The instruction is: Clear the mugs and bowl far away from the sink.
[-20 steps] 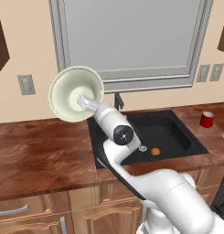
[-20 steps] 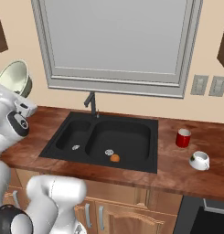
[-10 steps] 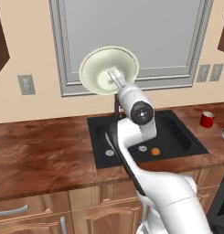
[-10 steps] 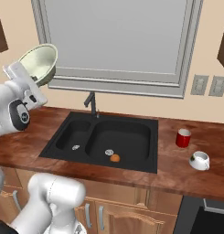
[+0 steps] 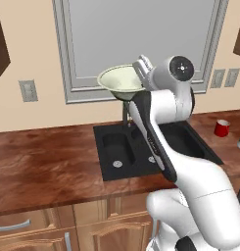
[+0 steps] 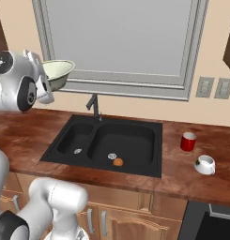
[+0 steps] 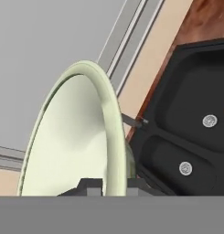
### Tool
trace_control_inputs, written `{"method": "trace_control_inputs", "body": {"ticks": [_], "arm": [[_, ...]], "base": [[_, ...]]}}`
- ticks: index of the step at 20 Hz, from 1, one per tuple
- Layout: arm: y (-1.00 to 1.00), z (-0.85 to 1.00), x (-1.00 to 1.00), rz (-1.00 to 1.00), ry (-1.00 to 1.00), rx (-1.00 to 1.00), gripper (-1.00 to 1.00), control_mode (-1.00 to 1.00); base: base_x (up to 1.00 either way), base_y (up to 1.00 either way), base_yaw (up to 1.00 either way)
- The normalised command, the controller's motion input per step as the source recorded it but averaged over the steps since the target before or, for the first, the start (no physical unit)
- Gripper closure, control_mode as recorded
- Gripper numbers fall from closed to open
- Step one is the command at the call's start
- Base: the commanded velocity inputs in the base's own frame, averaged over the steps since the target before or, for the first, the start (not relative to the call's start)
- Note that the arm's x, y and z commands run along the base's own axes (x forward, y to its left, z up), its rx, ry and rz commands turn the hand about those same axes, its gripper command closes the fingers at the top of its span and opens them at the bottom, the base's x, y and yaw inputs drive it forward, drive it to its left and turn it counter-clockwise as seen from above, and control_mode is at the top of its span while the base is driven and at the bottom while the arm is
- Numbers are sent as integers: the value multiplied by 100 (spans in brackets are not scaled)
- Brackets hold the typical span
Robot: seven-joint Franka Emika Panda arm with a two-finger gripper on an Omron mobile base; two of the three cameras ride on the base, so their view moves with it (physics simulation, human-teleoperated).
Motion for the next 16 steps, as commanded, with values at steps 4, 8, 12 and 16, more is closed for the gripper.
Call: {"method": "trace_control_inputs", "body": {"ticks": [4, 8, 12, 16], "arm": [[0, -3, -1, 0, 1, 0, 100, 100], [0, 0, 0, 0, 0, 0, 100, 100], [0, 0, 0, 0, 0, 0, 100, 100], [0, 0, 0, 0, 0, 0, 100, 100]], "base": [[-5, 0, 0], [-69, -3, -34], [-81, -2, -81], [-54, 13, -97]]}}
